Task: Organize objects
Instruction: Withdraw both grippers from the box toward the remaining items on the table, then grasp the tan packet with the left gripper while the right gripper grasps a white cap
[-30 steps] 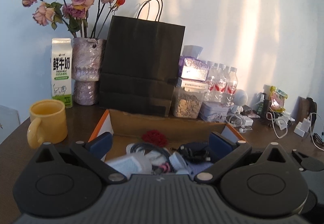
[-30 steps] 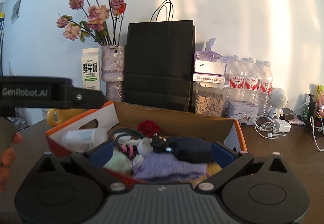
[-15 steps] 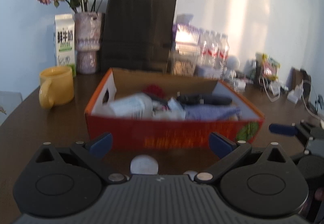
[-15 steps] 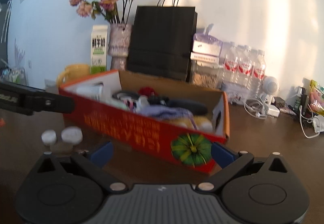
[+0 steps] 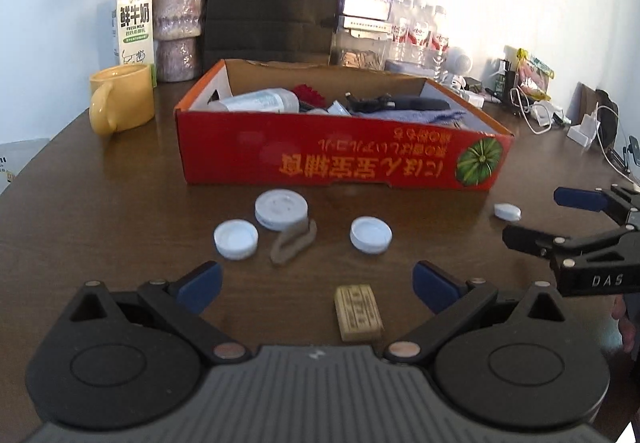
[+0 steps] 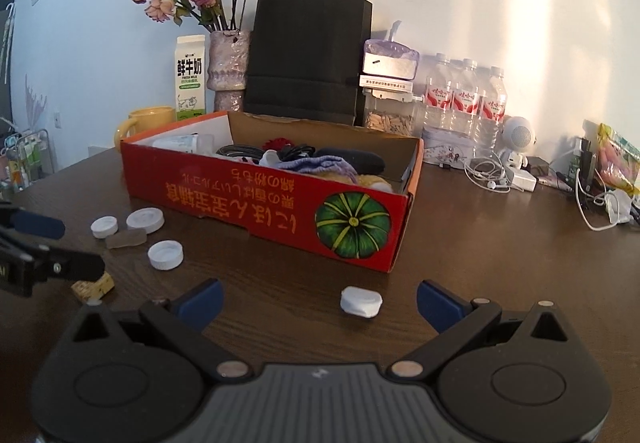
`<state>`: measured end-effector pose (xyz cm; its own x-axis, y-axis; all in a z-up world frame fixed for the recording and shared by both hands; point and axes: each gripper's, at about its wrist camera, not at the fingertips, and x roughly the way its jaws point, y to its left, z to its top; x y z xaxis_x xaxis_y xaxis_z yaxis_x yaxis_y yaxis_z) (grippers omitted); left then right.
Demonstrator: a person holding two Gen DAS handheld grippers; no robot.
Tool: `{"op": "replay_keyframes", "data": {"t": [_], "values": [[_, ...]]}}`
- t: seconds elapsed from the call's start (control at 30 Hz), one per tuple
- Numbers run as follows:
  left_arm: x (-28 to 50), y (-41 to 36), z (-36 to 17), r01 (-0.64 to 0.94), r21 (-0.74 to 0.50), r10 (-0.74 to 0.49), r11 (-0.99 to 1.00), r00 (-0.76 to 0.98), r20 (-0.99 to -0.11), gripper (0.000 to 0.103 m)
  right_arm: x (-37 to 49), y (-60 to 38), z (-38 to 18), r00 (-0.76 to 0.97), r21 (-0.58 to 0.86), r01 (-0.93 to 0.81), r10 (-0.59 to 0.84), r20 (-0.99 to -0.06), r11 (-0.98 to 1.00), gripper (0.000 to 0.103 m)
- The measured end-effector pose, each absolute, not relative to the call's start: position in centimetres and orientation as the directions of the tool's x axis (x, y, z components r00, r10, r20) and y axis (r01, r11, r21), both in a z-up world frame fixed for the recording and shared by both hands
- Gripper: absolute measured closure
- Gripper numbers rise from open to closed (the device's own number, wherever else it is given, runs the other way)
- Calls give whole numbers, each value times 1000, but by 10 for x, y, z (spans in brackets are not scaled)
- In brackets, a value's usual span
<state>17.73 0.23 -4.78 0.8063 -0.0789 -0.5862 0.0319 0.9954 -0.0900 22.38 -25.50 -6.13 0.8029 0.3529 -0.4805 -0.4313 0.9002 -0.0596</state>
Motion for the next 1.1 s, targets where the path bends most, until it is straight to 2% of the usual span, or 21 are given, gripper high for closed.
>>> {"op": "replay_keyframes", "data": {"t": [0.53, 0.67, 0.73, 0.77, 0.8, 1.1], "values": [[170, -17, -51, 38, -54, -62, 998, 804, -591, 2, 220, -265, -64, 775, 8, -418, 361, -518, 908, 0], [173, -22, -53, 58, -49, -76, 997, 796, -601, 30, 222, -266, -65, 775, 11, -407, 351, -526, 914, 0], [173, -25, -55, 76, -51, -91, 996, 791, -605, 51, 223, -267, -66, 774, 14, -400, 346, -530, 916, 0], [174, -26, -57, 86, -51, -99, 995, 788, -607, 71, 223, -267, -66, 775, 15, -398, 344, -531, 917, 0], [174, -27, -58, 89, -47, -99, 995, 789, -606, 82, 223, -267, -66, 774, 15, -397, 343, -532, 918, 0], [174, -24, -57, 93, -54, -107, 994, 809, -578, 82, 229, -265, -70, 758, 18, -385, 328, -564, 923, 0]]}}
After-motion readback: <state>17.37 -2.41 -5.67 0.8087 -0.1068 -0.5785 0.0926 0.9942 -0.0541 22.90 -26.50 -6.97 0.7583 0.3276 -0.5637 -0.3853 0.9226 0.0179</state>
